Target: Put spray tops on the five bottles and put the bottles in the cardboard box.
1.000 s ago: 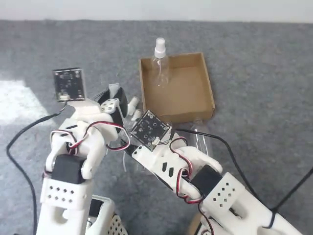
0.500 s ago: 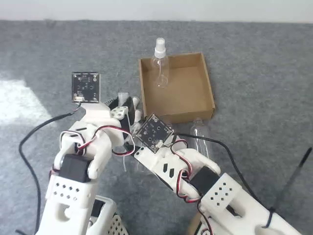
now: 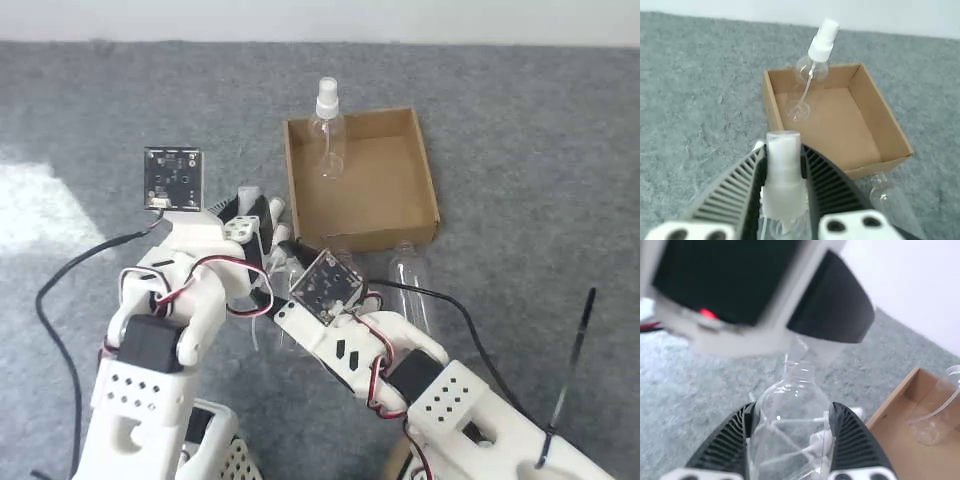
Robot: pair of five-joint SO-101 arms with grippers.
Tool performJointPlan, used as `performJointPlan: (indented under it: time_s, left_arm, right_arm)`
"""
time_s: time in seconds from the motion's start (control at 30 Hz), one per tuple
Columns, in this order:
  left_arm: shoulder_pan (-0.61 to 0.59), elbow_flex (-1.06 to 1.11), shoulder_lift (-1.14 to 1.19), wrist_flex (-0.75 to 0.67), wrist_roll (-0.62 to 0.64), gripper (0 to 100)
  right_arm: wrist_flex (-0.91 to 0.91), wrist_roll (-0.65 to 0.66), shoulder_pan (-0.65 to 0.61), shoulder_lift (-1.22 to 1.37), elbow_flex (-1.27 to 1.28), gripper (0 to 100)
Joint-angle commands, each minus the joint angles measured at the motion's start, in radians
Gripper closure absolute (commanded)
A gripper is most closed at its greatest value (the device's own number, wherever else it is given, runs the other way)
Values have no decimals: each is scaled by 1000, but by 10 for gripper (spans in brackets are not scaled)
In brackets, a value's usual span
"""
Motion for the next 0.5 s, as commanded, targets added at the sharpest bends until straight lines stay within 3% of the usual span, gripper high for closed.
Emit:
performJointPlan:
  time_s: [0.0, 0.47]
  left_arm:
    - [6, -41, -2, 18, -11, 990]
    - [14, -41, -2, 34, -11, 990]
  right_arm:
    - [-145, -11, 93, -50, -5, 993]
    - [-200, -9, 105, -48, 26, 993]
